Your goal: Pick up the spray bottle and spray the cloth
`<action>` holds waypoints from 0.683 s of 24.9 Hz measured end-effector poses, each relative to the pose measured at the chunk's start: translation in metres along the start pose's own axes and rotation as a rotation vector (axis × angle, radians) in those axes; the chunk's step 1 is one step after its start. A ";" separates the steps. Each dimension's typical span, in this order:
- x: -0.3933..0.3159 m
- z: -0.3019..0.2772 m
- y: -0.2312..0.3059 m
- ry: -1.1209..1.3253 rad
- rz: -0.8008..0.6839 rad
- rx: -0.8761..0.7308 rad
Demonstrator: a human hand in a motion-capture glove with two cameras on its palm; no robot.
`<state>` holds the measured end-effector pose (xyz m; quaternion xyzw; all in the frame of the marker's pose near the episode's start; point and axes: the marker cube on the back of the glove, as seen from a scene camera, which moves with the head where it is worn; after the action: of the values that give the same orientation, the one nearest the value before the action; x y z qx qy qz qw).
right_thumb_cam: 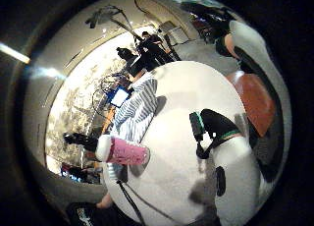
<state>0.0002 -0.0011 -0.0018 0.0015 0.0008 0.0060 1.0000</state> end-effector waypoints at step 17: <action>0.003 -0.009 0.004 0.042 -0.001 -0.022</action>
<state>0.0034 0.0034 -0.0104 -0.0095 0.0215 0.0057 0.9997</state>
